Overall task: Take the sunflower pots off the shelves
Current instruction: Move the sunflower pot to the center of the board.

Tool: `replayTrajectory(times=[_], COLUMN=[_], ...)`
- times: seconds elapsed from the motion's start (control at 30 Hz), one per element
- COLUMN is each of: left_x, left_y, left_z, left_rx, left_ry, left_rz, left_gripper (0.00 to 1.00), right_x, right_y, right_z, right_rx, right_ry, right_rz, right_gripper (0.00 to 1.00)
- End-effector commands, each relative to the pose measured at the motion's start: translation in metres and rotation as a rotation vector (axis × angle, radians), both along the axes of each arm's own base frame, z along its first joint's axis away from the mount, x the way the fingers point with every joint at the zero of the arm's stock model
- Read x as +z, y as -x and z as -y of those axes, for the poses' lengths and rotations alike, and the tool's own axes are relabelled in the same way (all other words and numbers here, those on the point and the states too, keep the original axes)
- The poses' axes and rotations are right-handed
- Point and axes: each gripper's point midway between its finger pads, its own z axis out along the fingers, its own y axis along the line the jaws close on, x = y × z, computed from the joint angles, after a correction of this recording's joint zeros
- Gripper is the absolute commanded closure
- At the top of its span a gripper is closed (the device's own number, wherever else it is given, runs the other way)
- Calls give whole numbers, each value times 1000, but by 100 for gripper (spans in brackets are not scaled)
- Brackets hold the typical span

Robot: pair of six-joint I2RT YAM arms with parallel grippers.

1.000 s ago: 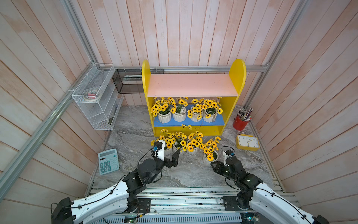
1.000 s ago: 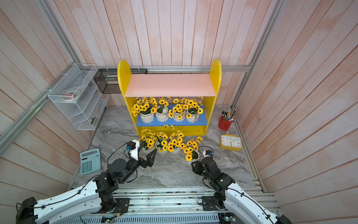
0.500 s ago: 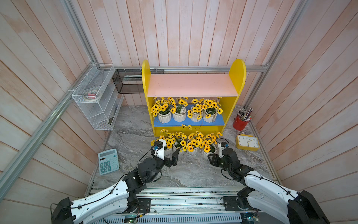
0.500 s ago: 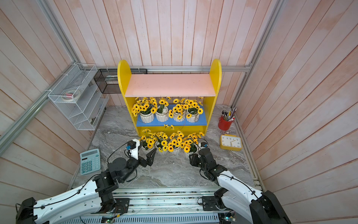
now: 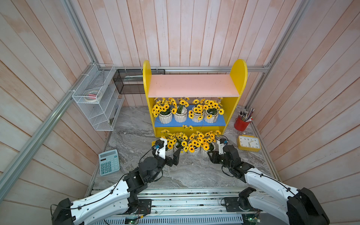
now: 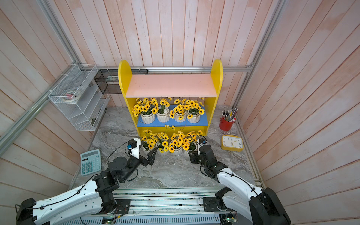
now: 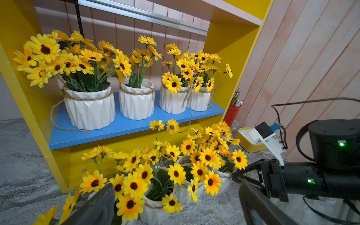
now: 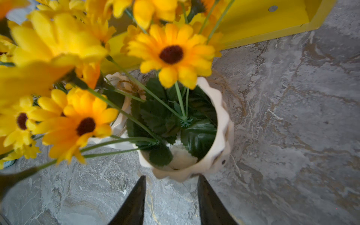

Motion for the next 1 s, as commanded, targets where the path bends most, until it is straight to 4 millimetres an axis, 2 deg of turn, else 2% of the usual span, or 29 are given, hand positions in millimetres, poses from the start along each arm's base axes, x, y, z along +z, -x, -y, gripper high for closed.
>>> replayTrajectory(times=[0.0,0.17,0.27,0.33,0.4,0.5,0.6,0.77,0.97], left_x=[19,36,50,56,50,56,52,33,30], left_y=[-6,-10,-15,-30,-48,-67,-83,-93,-89], left_z=[-7,-19,-27,-38,-45,-61,-80,-101,-95], left_rx=[47,113,168,201,167,131,151,160,114], left_ry=[-2,-38,-85,-97,-54,32,32,110,139], left_rz=[24,32,40,-33,-142,-210,-229,-251,-269], left_gripper=[0,0,0,0,0,0,0,0,0], right_x=[15,38,62,80,99,127,149,162,158], right_y=[1,5,3,-2,-11,-26,-46,-79,-112], right_z=[0,15,22,22,23,21,28,32,32], right_rx=[12,-36,-53,-42,-47,-43,-110,-122,-92], right_ry=[-13,26,52,72,99,133,143,100,102], right_rz=[26,62,114,171,231,328,410,458,455], right_gripper=[56,51,48,43,36,26,20,17,9])
